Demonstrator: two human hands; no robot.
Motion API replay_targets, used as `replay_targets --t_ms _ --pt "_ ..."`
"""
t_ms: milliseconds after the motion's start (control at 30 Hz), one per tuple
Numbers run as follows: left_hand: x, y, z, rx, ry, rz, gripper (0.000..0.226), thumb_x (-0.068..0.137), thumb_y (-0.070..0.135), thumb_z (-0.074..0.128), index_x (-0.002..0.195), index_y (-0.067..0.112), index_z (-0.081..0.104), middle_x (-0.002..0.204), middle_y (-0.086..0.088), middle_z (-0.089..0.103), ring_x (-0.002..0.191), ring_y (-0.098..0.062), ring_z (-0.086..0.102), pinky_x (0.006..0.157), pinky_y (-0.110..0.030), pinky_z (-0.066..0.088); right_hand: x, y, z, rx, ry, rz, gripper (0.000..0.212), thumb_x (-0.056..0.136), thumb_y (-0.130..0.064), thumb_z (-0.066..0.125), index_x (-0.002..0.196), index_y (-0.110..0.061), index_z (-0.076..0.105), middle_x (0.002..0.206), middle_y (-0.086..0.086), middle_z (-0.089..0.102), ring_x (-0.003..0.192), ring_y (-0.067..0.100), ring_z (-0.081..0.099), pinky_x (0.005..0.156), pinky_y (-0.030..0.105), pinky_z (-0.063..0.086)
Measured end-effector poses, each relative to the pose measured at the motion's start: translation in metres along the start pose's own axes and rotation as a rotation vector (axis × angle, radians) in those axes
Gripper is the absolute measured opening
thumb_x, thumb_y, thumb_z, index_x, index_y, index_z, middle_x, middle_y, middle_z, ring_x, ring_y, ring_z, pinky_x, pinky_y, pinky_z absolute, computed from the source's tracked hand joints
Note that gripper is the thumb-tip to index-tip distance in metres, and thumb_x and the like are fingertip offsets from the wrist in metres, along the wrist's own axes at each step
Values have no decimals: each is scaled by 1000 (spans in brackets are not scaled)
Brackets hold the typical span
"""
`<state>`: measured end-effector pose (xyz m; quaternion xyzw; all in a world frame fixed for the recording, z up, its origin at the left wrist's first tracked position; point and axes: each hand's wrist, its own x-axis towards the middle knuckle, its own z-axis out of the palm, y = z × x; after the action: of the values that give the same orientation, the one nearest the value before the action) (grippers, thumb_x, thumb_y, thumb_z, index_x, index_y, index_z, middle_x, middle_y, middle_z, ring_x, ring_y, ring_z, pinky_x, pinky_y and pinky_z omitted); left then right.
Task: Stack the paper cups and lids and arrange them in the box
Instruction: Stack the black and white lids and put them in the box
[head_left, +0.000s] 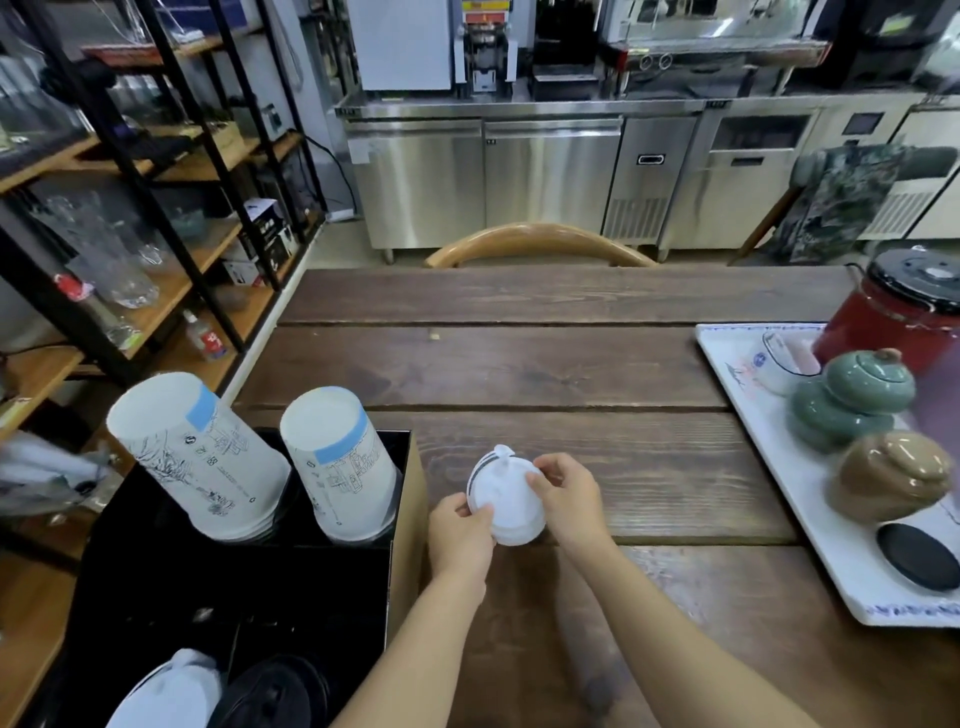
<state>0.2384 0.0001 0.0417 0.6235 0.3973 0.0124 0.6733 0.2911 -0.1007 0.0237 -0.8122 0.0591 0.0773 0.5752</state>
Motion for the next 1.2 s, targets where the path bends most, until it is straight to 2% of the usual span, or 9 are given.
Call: replay_targets --t_ms 100,233,367,567,667,800,1000,1100,1200 --pt "7 -2 6 12 2 -34 23 88 1 57 110 2 59 83 -1 59 90 -26 58 86 -42 54 7 4 0 -36 -3 8 13 91 -12 56 102 -8 62 96 1 61 93 19 56 77 27 41" --pt "15 -8 7 53 8 -46 19 86 2 59 104 9 59 106 -13 64 94 -27 58 90 -43 53 13 11 1 -120 -59 45 24 93 -16 51 114 -7 58 101 0 57 96 17 53 79 26 39" --pt "21 -7 9 65 -42 -80 38 88 11 58 126 13 51 120 -7 57 106 -26 55 92 -41 49 14 16 2 -111 -172 133 32 97 -24 44 120 -7 58 110 5 62 99 19 56 72 26 43" --pt "27 3 6 -25 -114 -192 38 91 12 55 129 14 48 119 -9 58 103 -28 56 71 -35 49 12 14 0 91 -250 225 20 89 -19 60 105 -8 57 91 -4 60 79 5 57 58 18 41" --pt "26 3 -2 -115 -157 -287 38 90 13 58 127 13 51 126 -13 56 102 -28 55 78 -42 49 7 15 -1 149 -245 224 22 84 -17 68 99 -6 56 91 -1 61 79 8 59 57 17 43" --pt "20 -1 -11 -221 -234 -361 26 86 11 63 112 12 58 118 -12 57 94 -25 54 84 -48 47 -2 15 -5 240 -216 210 25 78 -15 73 97 -8 57 100 7 63 92 23 62 62 27 48" --pt "5 0 -17 -215 -299 -323 43 79 14 71 118 14 52 122 -12 57 111 -30 54 72 -41 52 -20 15 -18 408 -246 112 32 73 -21 75 104 -19 67 112 7 65 105 31 62 77 41 55" --pt "-4 4 -18 -198 -346 -275 38 79 15 72 111 18 52 117 -11 57 108 -28 56 78 -42 53 -27 10 -23 444 -180 73 39 65 -26 75 101 -15 66 110 9 66 105 33 61 76 40 54" --pt "-14 10 -20 -167 -371 -208 53 77 17 74 120 29 45 118 -8 55 107 -26 55 84 -46 52 -36 2 -26 462 -135 31 42 66 -30 73 103 -12 64 109 12 66 102 31 62 69 35 53"
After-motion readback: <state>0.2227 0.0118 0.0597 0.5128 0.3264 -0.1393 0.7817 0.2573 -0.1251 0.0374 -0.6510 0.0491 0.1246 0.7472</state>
